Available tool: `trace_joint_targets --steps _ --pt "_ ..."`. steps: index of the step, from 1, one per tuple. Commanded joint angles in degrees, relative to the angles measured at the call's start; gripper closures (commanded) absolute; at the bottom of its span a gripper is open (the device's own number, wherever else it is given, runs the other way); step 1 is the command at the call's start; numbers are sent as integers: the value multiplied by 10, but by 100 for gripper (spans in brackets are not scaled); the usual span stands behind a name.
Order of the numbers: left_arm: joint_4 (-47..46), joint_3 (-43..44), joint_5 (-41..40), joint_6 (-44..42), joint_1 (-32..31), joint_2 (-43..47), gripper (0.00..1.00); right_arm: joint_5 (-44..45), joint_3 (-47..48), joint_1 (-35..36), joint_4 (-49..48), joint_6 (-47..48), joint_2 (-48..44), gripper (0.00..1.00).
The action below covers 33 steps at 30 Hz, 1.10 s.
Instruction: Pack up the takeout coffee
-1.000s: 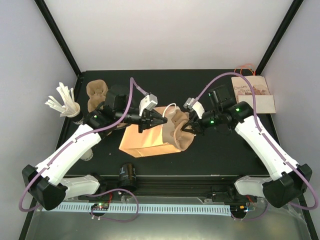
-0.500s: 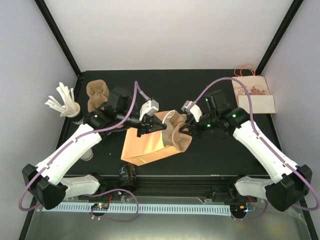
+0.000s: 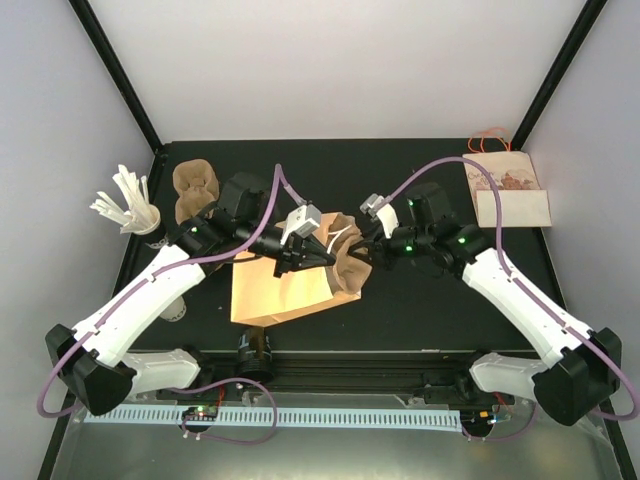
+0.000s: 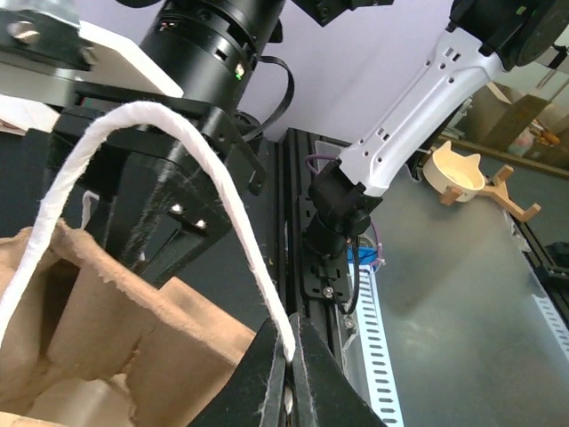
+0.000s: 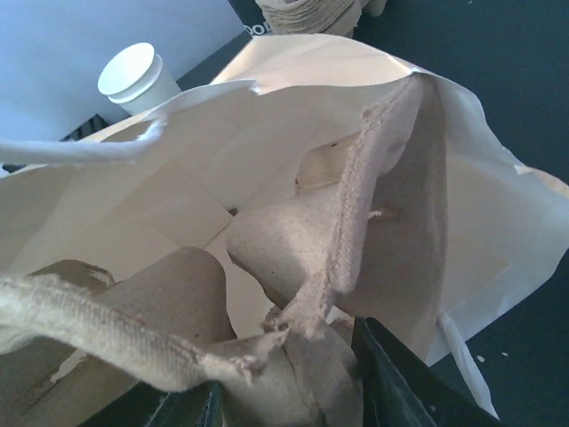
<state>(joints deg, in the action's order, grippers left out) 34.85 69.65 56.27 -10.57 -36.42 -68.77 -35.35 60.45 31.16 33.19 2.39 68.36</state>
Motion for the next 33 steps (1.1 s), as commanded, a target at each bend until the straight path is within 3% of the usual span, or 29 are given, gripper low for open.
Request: trace_joint_targets --steps 1,17,22,33 --pt "16 27 21 -28 -8 2 98 -22 11 0 -45 -73 25 61" --pt "52 48 46 -65 -11 -8 98 15 -10 0 -85 -106 29 67" --pt "3 49 -3 -12 -11 -11 98 25 -51 31 -114 -46 -16 68" --pt "-35 86 31 -3 -13 -66 98 105 -154 76 -166 34 -110 64"
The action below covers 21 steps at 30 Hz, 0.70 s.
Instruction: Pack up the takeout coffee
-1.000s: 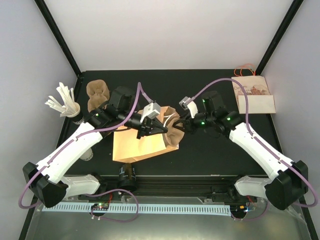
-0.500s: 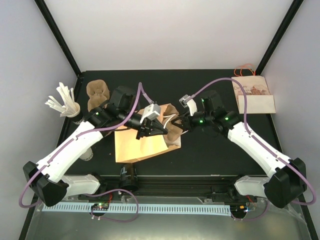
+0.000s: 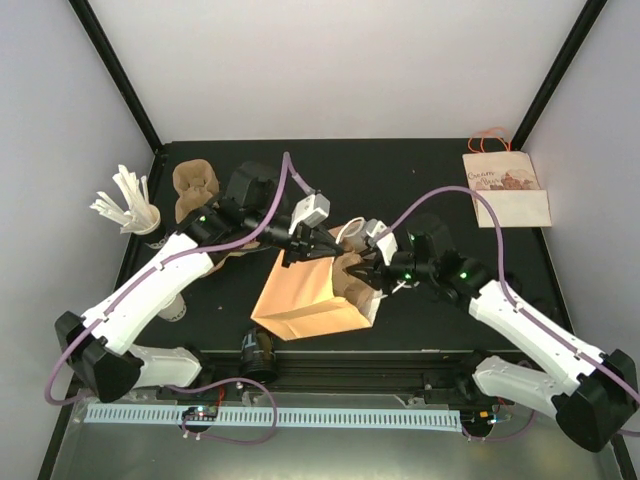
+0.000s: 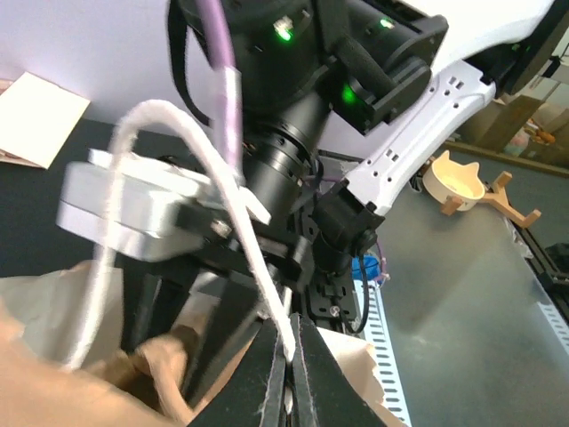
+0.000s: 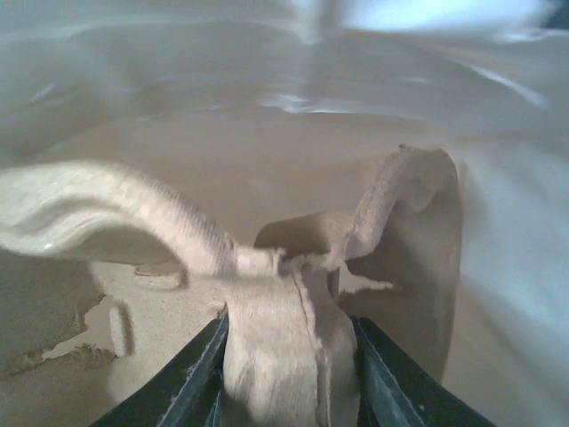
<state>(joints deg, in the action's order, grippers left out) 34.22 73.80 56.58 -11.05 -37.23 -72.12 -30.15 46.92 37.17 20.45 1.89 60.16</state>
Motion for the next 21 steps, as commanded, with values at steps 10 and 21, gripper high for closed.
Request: trace_joint_targets --steps 10,21 --pt "-153 100 75 81 -27 -115 98 213 64 22 157 1 -56 62" --pt "-823 8 98 666 19 -196 98 276 215 23 405 -47 -26 63"
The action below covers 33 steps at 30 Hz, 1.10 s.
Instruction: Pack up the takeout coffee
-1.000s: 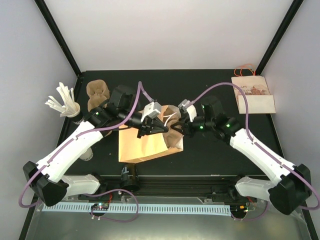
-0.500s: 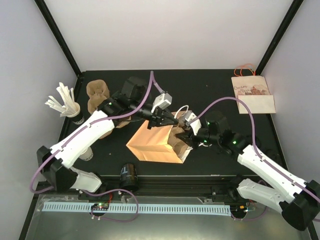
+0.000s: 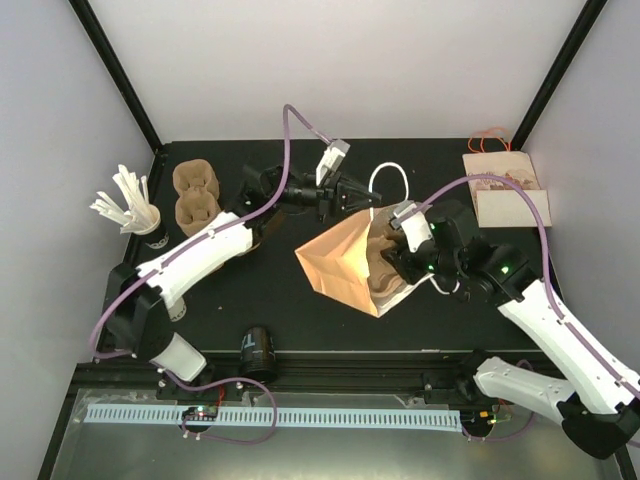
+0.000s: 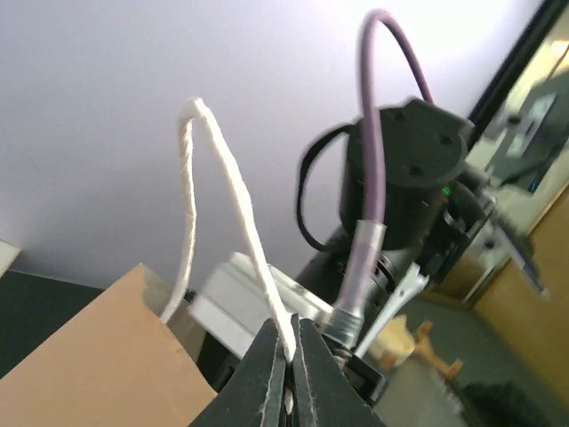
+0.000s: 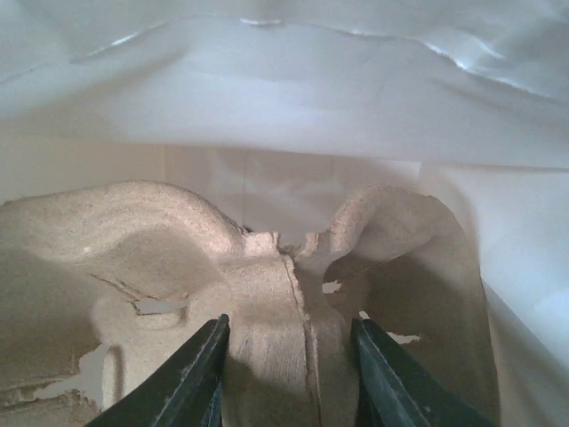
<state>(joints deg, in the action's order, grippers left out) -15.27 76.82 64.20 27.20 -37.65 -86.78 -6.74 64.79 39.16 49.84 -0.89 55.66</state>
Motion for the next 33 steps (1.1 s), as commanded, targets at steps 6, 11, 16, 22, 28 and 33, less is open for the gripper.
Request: trace_joint_targets --steps 6,11,16,22,28,33 --pt "-423 -95 7 375 41 -76 98 65 89 3 182 -28 86 64" --pt "-447 -156 6 380 63 -76 98 74 108 3 193 -21 130 64" --pt "-459 -205 22 364 86 -80 98 52 91 4 159 -23 170 65" --pt "-276 -215 6 201 93 -49 97 54 86 10 145 -18 211 65" --pt "-160 -206 -42 134 120 -13 95 66 109 26 153 -14 258 65" --pt "-89 -196 -61 85 125 1 94 80 138 30 167 -15 312 65"
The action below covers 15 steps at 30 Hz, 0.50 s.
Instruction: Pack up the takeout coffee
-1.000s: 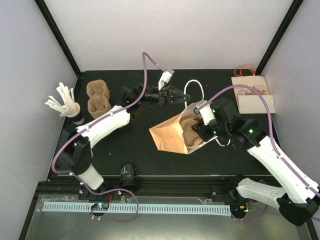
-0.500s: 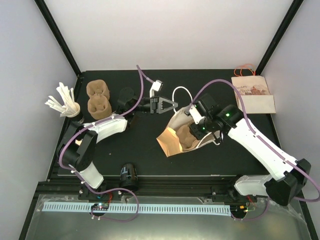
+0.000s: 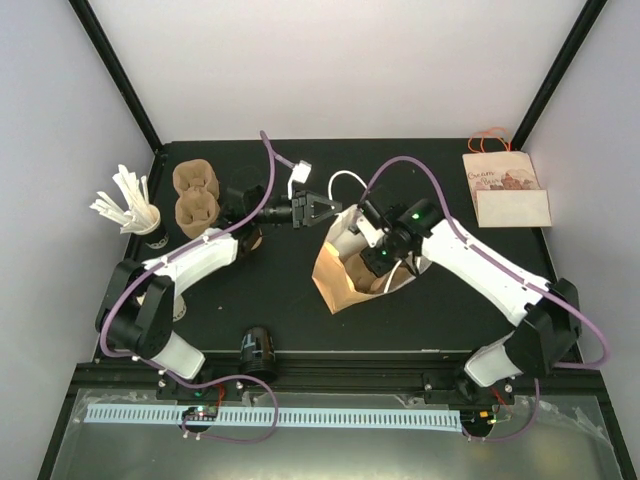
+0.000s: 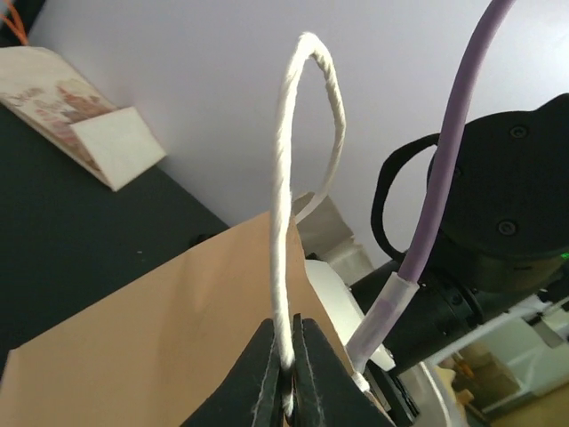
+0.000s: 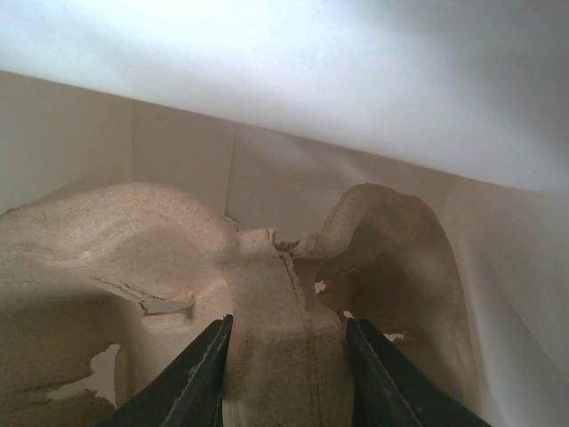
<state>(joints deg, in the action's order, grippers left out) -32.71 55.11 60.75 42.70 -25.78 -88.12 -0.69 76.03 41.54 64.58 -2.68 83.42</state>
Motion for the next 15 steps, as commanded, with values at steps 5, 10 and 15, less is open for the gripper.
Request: trace_joint_targets --steps 5,10,15 --pt "121 17 -54 -95 7 31 94 29 45 9 26 -5 69 66" --pt "176 24 -88 -127 10 51 94 24 44 12 25 -10 89 66" --pt "208 24 -113 -140 22 68 92 15 34 14 17 -12 104 66"
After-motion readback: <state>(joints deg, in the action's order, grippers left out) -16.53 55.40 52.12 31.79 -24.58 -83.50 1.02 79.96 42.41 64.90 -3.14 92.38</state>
